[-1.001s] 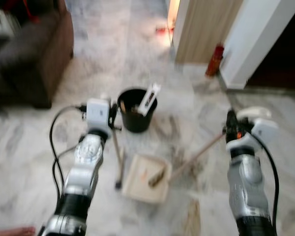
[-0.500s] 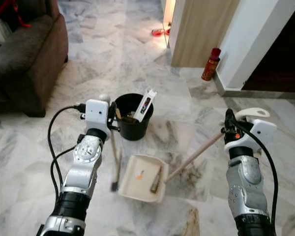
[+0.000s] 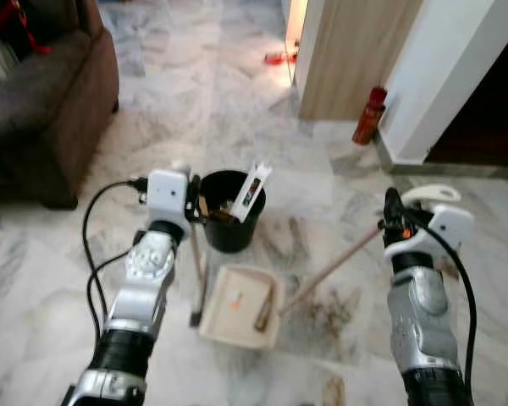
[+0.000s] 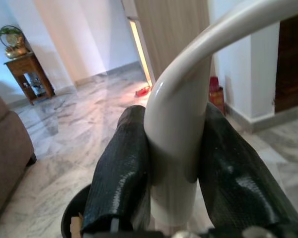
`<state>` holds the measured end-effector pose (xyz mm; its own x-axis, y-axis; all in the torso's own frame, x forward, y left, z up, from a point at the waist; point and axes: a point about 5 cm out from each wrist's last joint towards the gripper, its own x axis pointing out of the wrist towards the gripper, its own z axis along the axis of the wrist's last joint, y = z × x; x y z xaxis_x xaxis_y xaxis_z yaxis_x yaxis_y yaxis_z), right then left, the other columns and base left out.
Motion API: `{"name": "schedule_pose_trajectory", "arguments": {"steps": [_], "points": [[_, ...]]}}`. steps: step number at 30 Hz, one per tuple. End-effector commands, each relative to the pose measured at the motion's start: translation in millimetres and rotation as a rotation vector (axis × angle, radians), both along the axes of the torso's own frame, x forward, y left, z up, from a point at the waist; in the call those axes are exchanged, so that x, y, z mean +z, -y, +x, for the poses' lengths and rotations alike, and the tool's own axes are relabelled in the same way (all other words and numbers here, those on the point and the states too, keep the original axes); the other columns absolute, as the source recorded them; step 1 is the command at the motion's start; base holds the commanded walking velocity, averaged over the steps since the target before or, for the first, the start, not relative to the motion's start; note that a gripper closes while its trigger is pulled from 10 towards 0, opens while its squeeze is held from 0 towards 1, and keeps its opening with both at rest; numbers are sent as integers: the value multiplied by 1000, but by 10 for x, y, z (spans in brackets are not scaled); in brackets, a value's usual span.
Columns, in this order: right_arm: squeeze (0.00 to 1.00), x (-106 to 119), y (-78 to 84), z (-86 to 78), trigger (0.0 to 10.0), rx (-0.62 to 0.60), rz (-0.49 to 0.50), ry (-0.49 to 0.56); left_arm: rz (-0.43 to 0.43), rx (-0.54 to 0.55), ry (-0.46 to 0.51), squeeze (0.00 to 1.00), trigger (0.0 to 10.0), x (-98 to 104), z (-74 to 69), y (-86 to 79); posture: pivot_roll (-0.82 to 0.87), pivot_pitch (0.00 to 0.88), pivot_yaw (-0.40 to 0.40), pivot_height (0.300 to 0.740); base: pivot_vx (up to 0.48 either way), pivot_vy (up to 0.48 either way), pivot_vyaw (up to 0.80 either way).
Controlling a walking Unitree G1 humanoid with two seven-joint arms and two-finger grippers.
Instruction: Sweep floor
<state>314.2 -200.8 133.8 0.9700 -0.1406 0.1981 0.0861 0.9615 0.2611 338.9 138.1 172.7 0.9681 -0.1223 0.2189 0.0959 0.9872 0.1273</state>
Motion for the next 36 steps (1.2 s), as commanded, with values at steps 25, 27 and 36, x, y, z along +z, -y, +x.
{"name": "schedule_pose_trajectory", "arguments": {"steps": [25,27,36], "points": [[0,75,55,-15,10000,-13,-9,34,-35,-6,42,0,10000,99,-6,31,95,138,-49,740,0,226,0],[0,75,54,-16,10000,-12,-9,34,-34,-6,43,0,10000,100,-7,31,97,139,-49,740,0,480,0],[0,72,53,-16,10000,-11,-8,32,-32,3,40,0,10000,95,-3,21,95,141,-49,740,0,438,0]]}}
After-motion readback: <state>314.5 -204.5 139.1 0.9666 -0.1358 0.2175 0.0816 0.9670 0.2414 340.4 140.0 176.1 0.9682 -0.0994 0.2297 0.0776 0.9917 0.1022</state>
